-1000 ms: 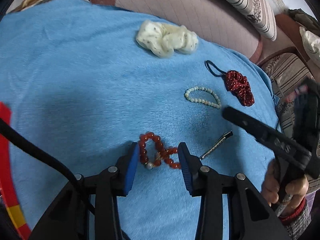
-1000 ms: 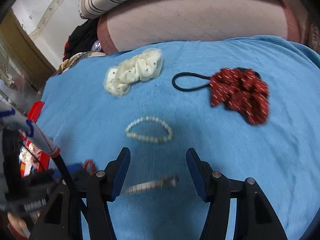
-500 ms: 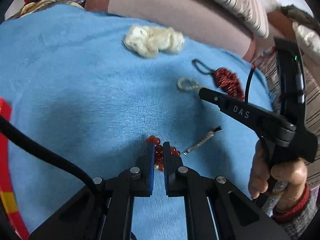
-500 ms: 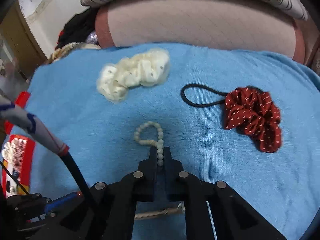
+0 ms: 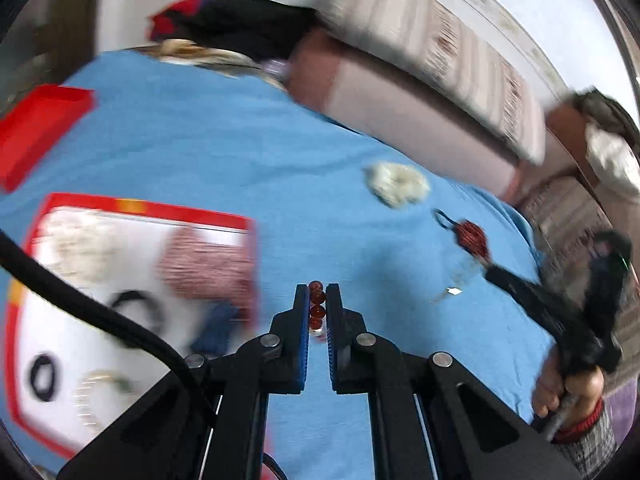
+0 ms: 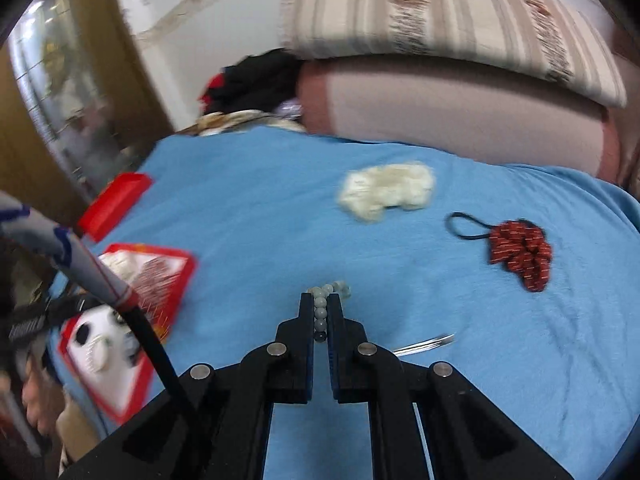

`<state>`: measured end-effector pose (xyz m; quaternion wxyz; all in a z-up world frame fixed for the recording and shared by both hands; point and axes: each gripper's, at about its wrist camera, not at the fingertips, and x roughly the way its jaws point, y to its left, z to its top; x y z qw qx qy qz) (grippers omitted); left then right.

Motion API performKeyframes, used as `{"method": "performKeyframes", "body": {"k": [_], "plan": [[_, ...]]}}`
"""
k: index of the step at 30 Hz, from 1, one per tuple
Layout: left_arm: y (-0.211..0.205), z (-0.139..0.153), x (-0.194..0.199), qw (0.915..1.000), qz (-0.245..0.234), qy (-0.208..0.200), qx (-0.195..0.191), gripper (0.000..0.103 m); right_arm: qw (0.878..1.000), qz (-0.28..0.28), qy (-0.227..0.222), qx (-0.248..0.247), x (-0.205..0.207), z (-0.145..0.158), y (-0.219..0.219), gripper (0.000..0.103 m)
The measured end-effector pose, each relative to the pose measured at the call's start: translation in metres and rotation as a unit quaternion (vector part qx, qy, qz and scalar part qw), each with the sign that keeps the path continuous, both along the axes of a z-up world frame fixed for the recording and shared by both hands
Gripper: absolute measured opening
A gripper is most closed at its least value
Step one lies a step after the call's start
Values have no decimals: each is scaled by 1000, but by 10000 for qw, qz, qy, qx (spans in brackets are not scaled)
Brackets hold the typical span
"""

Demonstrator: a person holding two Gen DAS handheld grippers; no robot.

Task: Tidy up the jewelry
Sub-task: 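Carry the red and jade bead bracelets over the tray with both tools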

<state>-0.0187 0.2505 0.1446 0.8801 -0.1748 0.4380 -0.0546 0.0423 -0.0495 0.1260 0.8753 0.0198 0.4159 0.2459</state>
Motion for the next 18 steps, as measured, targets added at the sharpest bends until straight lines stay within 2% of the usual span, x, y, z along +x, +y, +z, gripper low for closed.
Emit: {"method": "performKeyframes", "body": {"k": [6, 11, 18], "plan": [[83, -3, -20, 9976, 680, 91, 105, 7, 9967, 776, 170, 184, -43, 2, 67, 6], [139, -27, -22, 9944, 979, 369, 177, 7, 9888, 1416, 411, 218, -73, -10, 129, 6], [168, -50, -10, 9916, 1142, 549, 268, 7, 9748, 2083, 775, 165, -101, -41, 207, 6]]}}
